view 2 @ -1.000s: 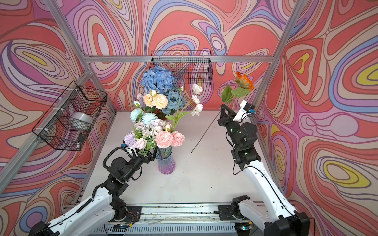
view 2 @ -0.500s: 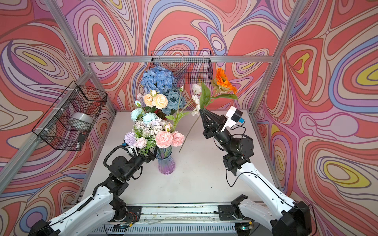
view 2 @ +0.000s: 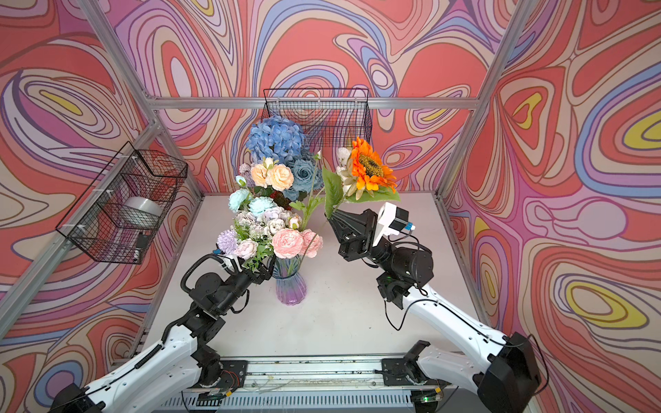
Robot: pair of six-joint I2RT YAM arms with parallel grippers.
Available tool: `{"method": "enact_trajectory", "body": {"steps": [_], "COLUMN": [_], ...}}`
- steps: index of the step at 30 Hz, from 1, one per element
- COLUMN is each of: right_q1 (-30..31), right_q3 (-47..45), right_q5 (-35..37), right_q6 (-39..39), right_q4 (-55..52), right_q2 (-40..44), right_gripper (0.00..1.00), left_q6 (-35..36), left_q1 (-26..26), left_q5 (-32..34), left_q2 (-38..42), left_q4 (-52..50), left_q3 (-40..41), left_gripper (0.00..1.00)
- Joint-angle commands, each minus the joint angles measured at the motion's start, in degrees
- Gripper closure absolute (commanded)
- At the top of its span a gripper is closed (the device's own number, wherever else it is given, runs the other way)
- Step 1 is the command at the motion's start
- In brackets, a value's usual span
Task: Arrange flowers in a vase
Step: Place the flower in the vase.
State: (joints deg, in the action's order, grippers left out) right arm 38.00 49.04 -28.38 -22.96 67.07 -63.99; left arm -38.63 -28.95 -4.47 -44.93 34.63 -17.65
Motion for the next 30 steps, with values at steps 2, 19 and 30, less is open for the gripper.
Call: {"method": "enact_trajectory", "body": {"steps": [2, 19, 30], "right_q1": [2.26, 6.23, 6.65], "right_q3": [-0.11, -1.74, -6.89], "right_q5": [-1.92, -3.05, 1.23], "right_q6": [3.72, 9.11, 8.23], "right_q4": [7.68, 12.23, -1.29], "right_q2": [-2.50, -10.59, -10.01], "right_gripper": [1.00, 1.00, 1.00], "left_q6": [-0.37, 0.11, 0.40], "left_q1": [-0.24, -0.26, -0.24], "left_q5": [-0.42, 0.21, 0.69], "left_q2": [0.10, 1.43, 2.10], "left_q4": [1.50, 0.57, 0.11], "left_q3": [-1.59, -1.08, -1.02], "left_gripper": [0.00, 0.00, 0.00]}}
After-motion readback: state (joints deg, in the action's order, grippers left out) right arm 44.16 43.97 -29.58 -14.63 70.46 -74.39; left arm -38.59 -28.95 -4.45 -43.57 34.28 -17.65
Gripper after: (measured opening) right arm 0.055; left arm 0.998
